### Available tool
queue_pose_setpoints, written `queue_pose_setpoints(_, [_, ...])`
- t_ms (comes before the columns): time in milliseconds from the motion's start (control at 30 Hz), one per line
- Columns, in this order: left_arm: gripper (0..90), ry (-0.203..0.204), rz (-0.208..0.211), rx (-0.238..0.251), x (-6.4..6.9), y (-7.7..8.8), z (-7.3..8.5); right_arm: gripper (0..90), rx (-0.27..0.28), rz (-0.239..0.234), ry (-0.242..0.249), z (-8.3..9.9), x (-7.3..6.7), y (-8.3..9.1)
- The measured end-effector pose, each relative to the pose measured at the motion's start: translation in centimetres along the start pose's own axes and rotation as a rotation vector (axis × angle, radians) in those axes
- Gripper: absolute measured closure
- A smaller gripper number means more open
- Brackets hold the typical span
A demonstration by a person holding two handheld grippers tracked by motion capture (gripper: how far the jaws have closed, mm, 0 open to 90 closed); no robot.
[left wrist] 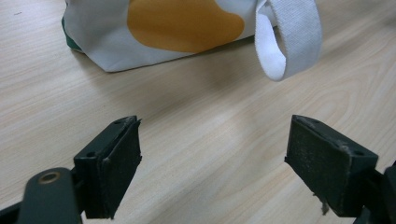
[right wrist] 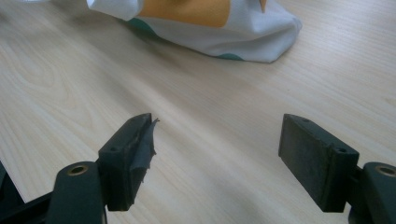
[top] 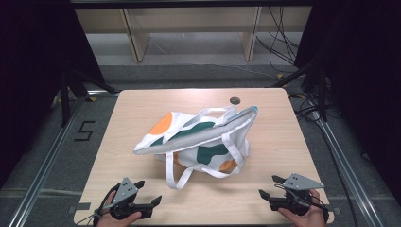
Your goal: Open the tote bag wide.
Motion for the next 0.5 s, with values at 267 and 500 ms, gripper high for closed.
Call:
queue_pose_setpoints(267, [17.2,-0.001,0.000,0.000,-0.02,-0.03,-0.04,27.6,0.000,0.013,0.003,0.04,0.08,0.21])
queue_pose_setpoints(500, [18.3,-0.003,0.005,0.002,0.01,0.06,-0.17,27.9,0.002,0.018,0.006,0.02,0.07,0.28])
Point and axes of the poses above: each handheld gripper's, and its own axes: y roughly backward along the jaws, z roughly out of its underside, x roughly to its right, the point moved 3 cm from there along -y, roughly forward along the jaws, and after that the axes turned 7 degrees about -y, right-handed, at the moved point
